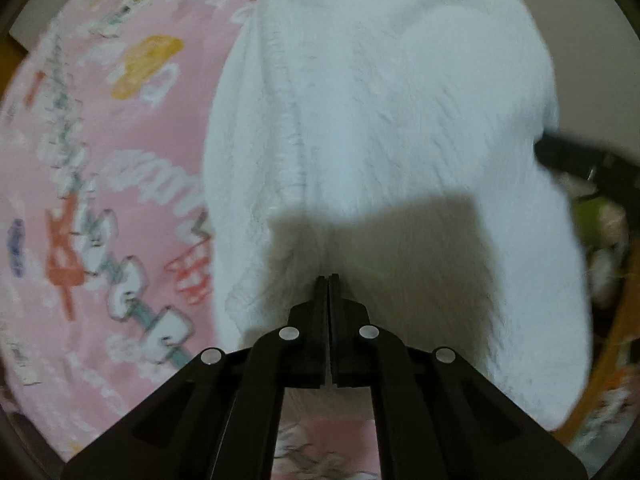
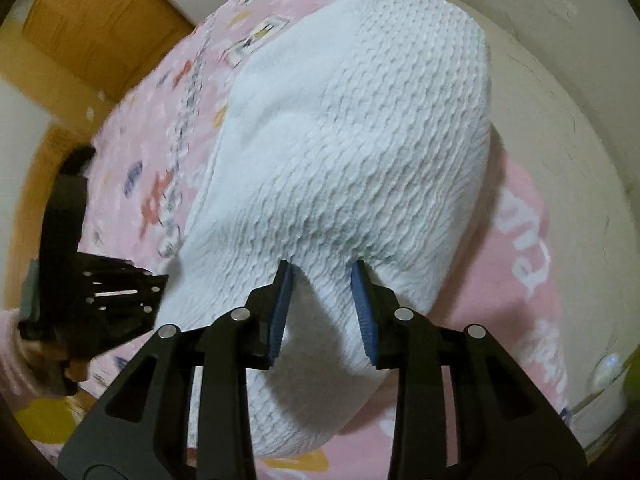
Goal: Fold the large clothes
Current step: 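Lower the folded hoodie onto the bedspread and press it with both tools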
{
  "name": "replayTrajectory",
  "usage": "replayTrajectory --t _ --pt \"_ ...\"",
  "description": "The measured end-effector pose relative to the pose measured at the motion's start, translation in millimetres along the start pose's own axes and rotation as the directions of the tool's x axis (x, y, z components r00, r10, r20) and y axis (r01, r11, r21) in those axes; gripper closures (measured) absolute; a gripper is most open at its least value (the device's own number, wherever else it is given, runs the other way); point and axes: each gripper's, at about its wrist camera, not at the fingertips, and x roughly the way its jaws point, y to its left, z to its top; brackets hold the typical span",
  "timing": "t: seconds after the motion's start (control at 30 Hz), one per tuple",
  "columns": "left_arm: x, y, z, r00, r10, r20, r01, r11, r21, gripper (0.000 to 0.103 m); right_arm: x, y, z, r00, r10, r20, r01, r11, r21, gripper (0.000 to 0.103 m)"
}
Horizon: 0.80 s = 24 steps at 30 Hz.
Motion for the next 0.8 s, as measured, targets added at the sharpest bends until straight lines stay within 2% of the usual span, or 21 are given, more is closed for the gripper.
replayTrajectory --t 0.07,0.13,0.17,0.23,0.27,0.33,0.4,0.43,0.47,0.5,0.57,0.63,0.67,0.7,0.73,0.77,0.8 --pt "-1.2 3.6 -6.7 0.997 0.072 0.013 -0.072 0.997 -0.001 0.099 -1.6 24.4 1.1 0.997 -0.073 0.013 0.074 0.995 -0.073 0.071" --pt "-2.1 9.5 -6.9 0.997 0.08 0.003 -0.08 0.997 -0.01 0.099 -19.1 39.8 8.7 0.998 -0.066 0.02 0.068 0.991 -0.118 0.071" --pt "-2.9 11.4 -6.7 0.996 0.091 -0.003 -0.091 0.996 -0.007 0.1 -31.9 38.7 16.0 0.998 -0.039 0.058 0.045 0.992 -0.115 0.071" --pt "-1.2 11.3 -6.5 0.994 0.112 -0.01 -0.112 0.994 0.012 0.1 -56.4 30.6 38.9 0.988 -0.068 0.141 0.084 0.99 -0.11 0.071" --pt "-2.6 11.0 -3.4 0.994 0.109 -0.008 -0.109 0.994 0.012 0.1 -55.7 24.6 50.0 0.985 -0.078 0.155 0.094 0.99 -0.104 0.071" --pt "-4.1 8.9 -3.7 0.995 0.099 0.002 -0.099 0.995 0.017 0.1 -37.8 8.8 80.0 0.99 -0.093 0.104 0.104 0.989 -0.103 0.071" --pt "-10.4 3.4 -1.7 0.994 0.107 0.017 -0.107 0.994 0.032 0.1 -3.8 -0.6 105.6 0.989 -0.148 0.016 0.148 0.977 -0.154 0.071" --pt "-11.7 2.5 -0.8 0.993 0.115 0.02 -0.115 0.993 0.03 0.1 9.0 -0.7 111.4 0.982 -0.186 -0.02 0.179 0.966 -0.187 0.071" --pt "-19.2 -0.3 2.8 0.992 0.121 0.027 -0.122 0.992 0.018 0.1 25.1 -1.3 114.4 0.965 -0.255 -0.054 0.238 0.946 -0.218 0.071" --pt "-30.2 -3.0 7.6 0.994 0.104 0.039 -0.104 0.995 -0.004 0.1 29.7 -3.4 113.9 0.955 -0.289 -0.063 0.269 0.937 -0.223 0.071" --pt "-62.1 -8.5 18.5 0.995 -0.009 0.097 0.016 0.998 -0.065 0.1 31.7 -11.7 113.4 0.951 -0.301 -0.071 0.284 0.94 -0.187 0.071" --pt "-88.5 -18.6 31.6 0.98 -0.128 0.153 0.143 0.985 -0.093 0.1 25.8 -22.0 109.3 0.964 -0.258 -0.071 0.248 0.96 -0.127 0.071" --pt "-92.3 -25.1 40.7 0.958 -0.246 0.147 0.264 0.958 -0.116 0.1 23.4 -23.3 105.6 0.966 -0.248 -0.068 0.238 0.963 -0.123 0.071" --pt "-89.3 -28.7 44.0 0.944 -0.304 0.131 0.321 0.937 -0.137 0.1 22.8 -22.2 104.9 0.966 -0.251 -0.067 0.241 0.962 -0.127 0.071" --pt "-81.3 -33.2 47.5 0.933 -0.342 0.109 0.356 0.921 -0.157 0.1 21.5 -20.5 104.2 0.963 -0.259 -0.069 0.249 0.96 -0.132 0.072" --pt "-69.3 -39.3 48.3 0.943 -0.323 0.079 0.332 0.928 -0.17 0.1 15.7 -18.9 106.3 0.962 -0.264 -0.066 0.254 0.959 -0.129 0.072" --pt "-57.5 -42.3 45.5 0.944 -0.322 0.067 0.329 0.926 -0.186 0.1 8.3 -16.8 110.5 0.967 -0.252 -0.049 0.245 0.963 -0.114 0.071"
